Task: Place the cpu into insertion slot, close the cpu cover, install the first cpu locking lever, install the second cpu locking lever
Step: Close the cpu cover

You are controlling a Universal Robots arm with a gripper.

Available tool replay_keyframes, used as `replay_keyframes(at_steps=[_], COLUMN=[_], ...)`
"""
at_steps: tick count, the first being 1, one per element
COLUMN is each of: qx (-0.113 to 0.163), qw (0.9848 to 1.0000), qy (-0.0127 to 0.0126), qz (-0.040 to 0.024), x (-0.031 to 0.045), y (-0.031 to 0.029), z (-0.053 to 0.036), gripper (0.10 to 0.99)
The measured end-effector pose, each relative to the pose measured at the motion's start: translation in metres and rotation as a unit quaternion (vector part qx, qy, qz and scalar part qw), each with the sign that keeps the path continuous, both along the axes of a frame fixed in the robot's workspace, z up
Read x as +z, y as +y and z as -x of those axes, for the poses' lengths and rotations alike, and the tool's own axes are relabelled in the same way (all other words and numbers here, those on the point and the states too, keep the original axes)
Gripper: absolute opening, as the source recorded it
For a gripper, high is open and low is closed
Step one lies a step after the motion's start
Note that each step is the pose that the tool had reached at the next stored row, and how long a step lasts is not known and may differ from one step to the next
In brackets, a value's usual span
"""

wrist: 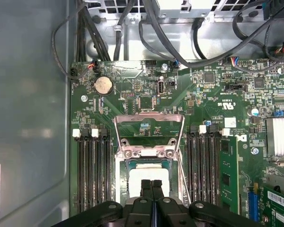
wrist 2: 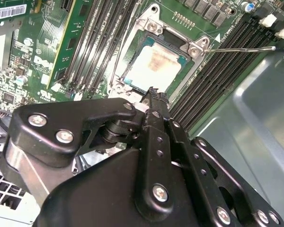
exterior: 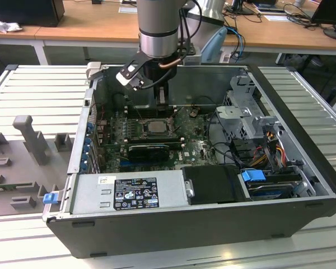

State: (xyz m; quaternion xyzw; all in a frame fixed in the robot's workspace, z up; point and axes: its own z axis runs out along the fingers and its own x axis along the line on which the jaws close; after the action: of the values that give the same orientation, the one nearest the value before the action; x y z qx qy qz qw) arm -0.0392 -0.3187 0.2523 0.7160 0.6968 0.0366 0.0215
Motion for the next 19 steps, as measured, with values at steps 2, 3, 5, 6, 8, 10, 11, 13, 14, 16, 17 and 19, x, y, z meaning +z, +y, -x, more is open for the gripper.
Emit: replay_keyframes(at_steps=[2, 3, 5, 6, 8, 10, 11, 13, 14, 16, 17, 19], qx=[0.000, 0.000, 0.000, 0.000, -0.001, -0.001, -0.001, -0.001, -0.001, -0.001, -0.001, -0.001], qw=[1.0000, 1.0000, 1.0000, 1.0000, 1.0000, 1.0000, 1.0000, 1.0000, 1.0000, 1.0000, 1.0000, 1.0000], qy=[0.0000, 0.0000, 0.0000, 0.0000, 0.0000, 0.0000, -0.0001, 0.0000, 0.0001, 0.0000, 0.0001, 0.0002], qz=[0.0000, 0.0000, 0.0000, 0.0000, 0.0000, 0.0000, -0.0002, 0.0000, 0.0000, 0.0000, 0.0000, 0.0001], x=[0.0026, 0.0036, 0.0059, 0.0067, 0.0093, 0.0108, 0.0108, 0.0109, 0.0109, 0.0107, 0.0108, 0.0119], y=[0.0000, 0.0000, 0.0000, 0.0000, 0.0000, 0.0000, 0.0000, 0.0000, 0.0000, 0.0000, 0.0000, 0.0000], z=[0.0000, 0.0000, 0.0000, 0.0000, 0.0000, 0.0000, 0.0000, -0.0007, -0.0016, -0.0065, -0.0080, -0.0085], gripper=[0.106, 0.106, 0.106, 0.106, 0.106, 0.106, 0.106, 0.106, 0.106, 0.106, 0.106, 0.106])
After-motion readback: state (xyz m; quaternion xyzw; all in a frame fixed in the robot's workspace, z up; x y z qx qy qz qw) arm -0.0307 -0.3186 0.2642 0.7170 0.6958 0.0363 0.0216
